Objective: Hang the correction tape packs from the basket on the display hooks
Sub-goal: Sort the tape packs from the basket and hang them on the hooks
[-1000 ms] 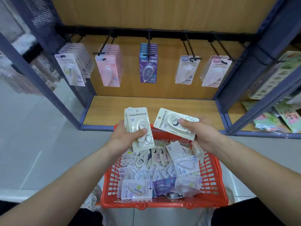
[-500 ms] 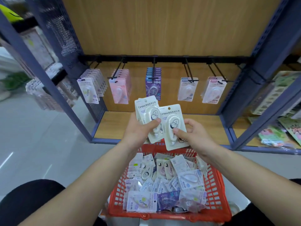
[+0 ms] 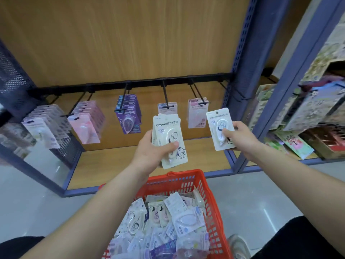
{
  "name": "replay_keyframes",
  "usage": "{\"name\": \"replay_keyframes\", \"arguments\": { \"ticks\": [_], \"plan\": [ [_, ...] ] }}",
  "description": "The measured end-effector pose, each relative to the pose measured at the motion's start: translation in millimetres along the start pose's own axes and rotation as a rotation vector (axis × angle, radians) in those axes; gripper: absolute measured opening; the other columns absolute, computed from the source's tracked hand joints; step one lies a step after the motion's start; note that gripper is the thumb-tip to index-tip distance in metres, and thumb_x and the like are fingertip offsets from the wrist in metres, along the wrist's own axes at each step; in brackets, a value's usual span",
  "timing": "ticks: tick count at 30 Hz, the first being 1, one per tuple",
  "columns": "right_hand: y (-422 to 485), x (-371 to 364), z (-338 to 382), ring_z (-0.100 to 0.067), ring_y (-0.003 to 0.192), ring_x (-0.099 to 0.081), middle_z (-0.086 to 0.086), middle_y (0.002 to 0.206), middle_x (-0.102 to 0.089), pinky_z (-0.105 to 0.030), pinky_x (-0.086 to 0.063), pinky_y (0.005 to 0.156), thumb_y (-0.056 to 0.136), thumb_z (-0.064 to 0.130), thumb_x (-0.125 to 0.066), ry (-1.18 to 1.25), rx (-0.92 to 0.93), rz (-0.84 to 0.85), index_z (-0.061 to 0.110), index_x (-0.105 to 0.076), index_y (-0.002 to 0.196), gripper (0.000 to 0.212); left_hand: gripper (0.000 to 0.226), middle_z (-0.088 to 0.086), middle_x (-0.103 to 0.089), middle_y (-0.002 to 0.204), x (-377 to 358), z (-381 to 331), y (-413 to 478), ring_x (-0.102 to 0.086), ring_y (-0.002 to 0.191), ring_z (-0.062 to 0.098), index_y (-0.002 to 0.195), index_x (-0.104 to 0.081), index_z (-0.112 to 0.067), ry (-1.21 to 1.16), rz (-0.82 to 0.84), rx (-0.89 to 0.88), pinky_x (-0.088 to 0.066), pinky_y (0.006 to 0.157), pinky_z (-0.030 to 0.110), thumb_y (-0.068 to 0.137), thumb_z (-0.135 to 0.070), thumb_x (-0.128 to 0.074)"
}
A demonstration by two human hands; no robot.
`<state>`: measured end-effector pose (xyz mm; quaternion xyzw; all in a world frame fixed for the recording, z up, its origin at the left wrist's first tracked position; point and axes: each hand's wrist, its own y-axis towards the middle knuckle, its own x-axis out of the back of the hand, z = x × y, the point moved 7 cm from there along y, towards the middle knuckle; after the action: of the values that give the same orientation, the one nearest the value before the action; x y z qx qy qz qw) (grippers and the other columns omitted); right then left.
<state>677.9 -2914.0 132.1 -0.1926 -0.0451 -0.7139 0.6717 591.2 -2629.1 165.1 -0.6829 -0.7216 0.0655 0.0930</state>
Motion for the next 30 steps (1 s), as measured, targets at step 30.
{"name": "replay_keyframes", "arguments": {
  "ticks": [30],
  "plan": [
    [78,57,-53,-0.020,0.100,-0.072,0.001,0.122,-0.069,-0.019,-0.052,0.048,0.106,0.029,-0.050,0.310,-0.041,-0.210,0.022,-0.052,0.134,0.029,0.048,-0.006,-0.078,0.108,-82,27,51,-0.077,0.095,0.018,0.124,-0.061,-0.026,0.020,0.109,0.006,-0.059,0.074,0.037,0.082,-0.017,-0.083]
  ]
}}
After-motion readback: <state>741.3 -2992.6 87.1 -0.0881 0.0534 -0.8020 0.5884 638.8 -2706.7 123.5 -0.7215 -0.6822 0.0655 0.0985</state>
